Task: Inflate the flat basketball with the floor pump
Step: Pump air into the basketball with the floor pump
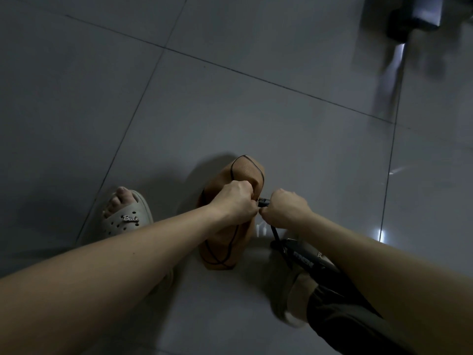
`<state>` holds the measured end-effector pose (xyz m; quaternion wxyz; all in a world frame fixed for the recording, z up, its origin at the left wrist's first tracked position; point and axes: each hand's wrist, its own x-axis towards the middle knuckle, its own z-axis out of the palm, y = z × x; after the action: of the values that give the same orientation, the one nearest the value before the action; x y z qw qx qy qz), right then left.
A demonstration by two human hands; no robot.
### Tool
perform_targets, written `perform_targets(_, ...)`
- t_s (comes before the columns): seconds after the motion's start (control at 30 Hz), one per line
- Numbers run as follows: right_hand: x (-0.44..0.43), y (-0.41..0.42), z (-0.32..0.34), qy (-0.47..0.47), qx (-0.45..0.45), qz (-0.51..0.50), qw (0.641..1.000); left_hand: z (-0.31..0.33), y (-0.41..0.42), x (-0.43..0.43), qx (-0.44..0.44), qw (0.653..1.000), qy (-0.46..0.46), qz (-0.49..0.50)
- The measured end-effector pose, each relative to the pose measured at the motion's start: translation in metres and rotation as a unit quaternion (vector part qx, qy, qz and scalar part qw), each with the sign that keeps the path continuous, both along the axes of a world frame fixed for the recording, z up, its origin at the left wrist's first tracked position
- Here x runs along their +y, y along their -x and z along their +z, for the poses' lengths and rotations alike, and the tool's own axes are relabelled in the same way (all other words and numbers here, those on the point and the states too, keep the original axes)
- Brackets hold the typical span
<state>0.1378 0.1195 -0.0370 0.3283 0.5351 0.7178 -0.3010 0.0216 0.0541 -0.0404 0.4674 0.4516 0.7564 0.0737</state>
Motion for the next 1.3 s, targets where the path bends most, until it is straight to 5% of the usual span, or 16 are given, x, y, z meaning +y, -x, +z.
perform_targets(0.63, 0.003, 0.005, 0.006, -0.021, -0.036, 0.012, 0.999, 0.000, -0.008, -0.006, 0.021, 0.999, -0.048, -0.005)
perform_targets(0.8, 0.004, 0.003, 0.016, -0.048, -0.034, 0.054, 0.997, -0.007, -0.006, 0.006, 0.184, 0.955, -0.162, -0.170)
perform_targets(0.93, 0.002, 0.003, 0.022, -0.069, -0.024, 0.086, 0.994, -0.010, 0.006, 0.034, 0.185, 0.903, -0.115, -0.369)
perform_targets(1.07, 0.001, 0.004, 0.025, -0.088, -0.022, 0.111, 0.990, -0.009, 0.008, 0.051, 0.111, 0.918, -0.060, -0.375)
perform_targets(1.3, 0.002, -0.005, 0.012, -0.097, 0.002, 0.065, 0.993, -0.001, 0.007, 0.060, 0.116, 0.924, -0.068, -0.359)
